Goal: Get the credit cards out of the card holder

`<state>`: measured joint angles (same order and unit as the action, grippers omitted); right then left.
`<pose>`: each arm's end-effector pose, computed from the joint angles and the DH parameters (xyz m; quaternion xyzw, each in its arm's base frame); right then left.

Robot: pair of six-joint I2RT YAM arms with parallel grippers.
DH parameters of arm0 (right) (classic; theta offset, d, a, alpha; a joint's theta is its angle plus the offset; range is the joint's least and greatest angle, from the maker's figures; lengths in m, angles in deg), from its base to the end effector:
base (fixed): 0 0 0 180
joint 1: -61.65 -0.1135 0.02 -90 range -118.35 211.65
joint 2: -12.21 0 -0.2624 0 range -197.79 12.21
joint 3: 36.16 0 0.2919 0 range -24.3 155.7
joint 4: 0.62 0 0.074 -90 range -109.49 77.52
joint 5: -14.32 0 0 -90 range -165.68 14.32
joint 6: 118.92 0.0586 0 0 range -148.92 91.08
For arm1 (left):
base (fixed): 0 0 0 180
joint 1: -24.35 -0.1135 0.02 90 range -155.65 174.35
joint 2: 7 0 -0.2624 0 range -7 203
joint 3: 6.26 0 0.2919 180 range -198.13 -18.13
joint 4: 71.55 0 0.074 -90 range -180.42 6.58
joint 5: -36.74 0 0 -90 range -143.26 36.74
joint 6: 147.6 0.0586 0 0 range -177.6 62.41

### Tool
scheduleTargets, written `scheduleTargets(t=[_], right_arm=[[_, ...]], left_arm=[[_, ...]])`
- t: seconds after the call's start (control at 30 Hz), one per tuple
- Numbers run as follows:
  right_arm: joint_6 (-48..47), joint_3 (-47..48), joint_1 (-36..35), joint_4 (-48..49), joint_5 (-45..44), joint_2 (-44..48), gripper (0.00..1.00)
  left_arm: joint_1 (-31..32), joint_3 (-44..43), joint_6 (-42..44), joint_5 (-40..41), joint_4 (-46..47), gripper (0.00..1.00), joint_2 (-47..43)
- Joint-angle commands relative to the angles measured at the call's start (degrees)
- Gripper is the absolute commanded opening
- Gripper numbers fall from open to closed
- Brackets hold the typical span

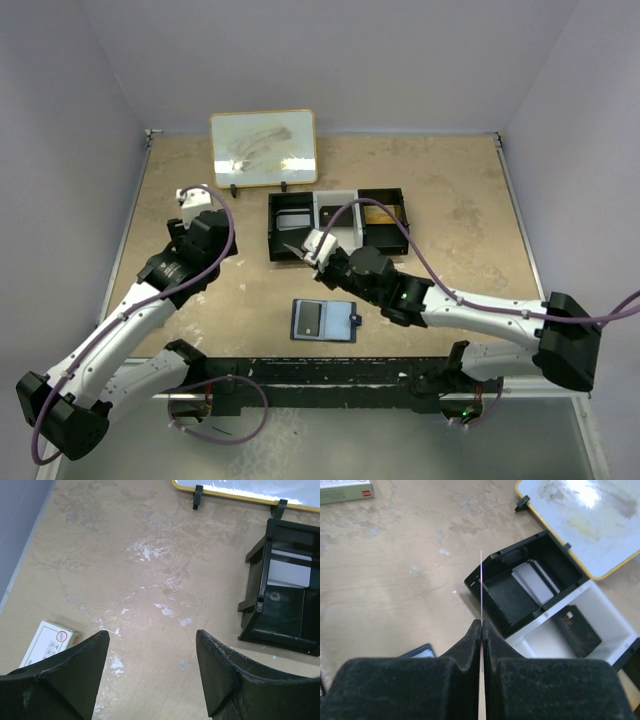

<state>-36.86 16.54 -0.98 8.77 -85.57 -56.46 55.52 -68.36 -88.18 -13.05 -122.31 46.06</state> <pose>0.1634 0.2938 0.2625 -0.3828 0.6402 0.2473 0.6184 0.2243 -0.0914 0.2901 -0.1362 0.8577 0.0721 0.4906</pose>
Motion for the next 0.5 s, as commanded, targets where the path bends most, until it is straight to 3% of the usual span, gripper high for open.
scheduleTargets(t=[0.0,0.47], right_arm=[[-11.87,7.16,0.24,1.56,-2.8,-5.05,0.0],[-22.2,21.5,6.94,-1.71,0.44,-20.19,0.0]], left_arm=[[-0.33,-0.31,0.14,5.58,0.67,0.68,-3.62],[-0.33,-0.44,-0.34,8.38,0.18,0.69,-5.51]])
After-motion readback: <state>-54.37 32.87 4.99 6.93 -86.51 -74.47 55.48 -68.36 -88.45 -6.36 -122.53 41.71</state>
